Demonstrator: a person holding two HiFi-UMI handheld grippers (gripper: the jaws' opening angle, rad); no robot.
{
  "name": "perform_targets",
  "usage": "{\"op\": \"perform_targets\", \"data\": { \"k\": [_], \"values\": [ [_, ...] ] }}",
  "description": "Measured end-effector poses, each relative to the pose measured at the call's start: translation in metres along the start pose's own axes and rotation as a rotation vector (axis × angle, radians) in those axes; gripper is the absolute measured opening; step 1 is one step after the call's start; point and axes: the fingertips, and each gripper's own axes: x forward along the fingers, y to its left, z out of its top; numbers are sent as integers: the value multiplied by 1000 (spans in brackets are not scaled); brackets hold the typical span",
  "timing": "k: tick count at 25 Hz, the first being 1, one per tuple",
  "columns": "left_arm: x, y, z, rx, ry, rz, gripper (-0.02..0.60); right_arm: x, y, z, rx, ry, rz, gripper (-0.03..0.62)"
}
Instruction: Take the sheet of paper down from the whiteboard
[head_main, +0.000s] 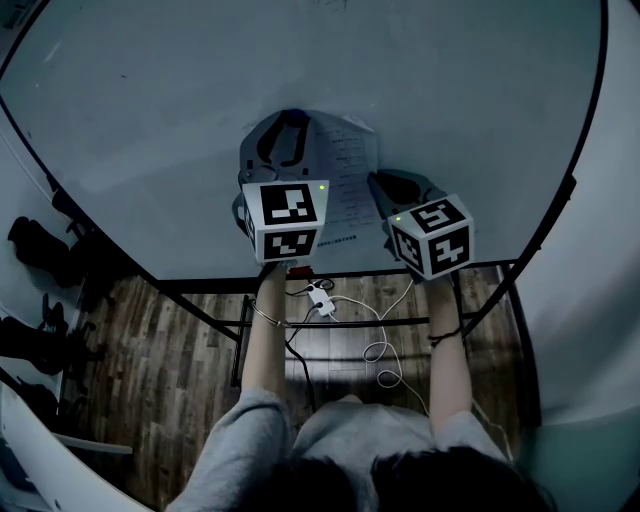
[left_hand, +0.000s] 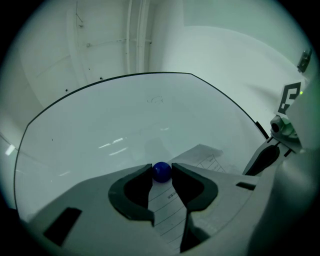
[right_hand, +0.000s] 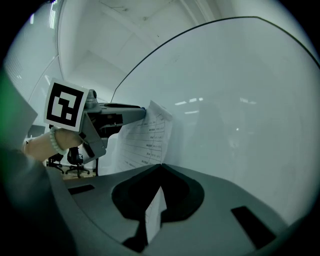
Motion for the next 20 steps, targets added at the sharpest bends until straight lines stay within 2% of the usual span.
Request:
{"op": "perform_targets", "data": {
  "k": [11, 20],
  "values": [
    [-3, 0, 0, -13, 2, 1, 124, 10, 15, -15, 52, 22, 29, 0],
    [-2, 1, 0, -18, 10, 8, 124, 13, 13, -33, 99, 46, 19, 0]
  ]
}}
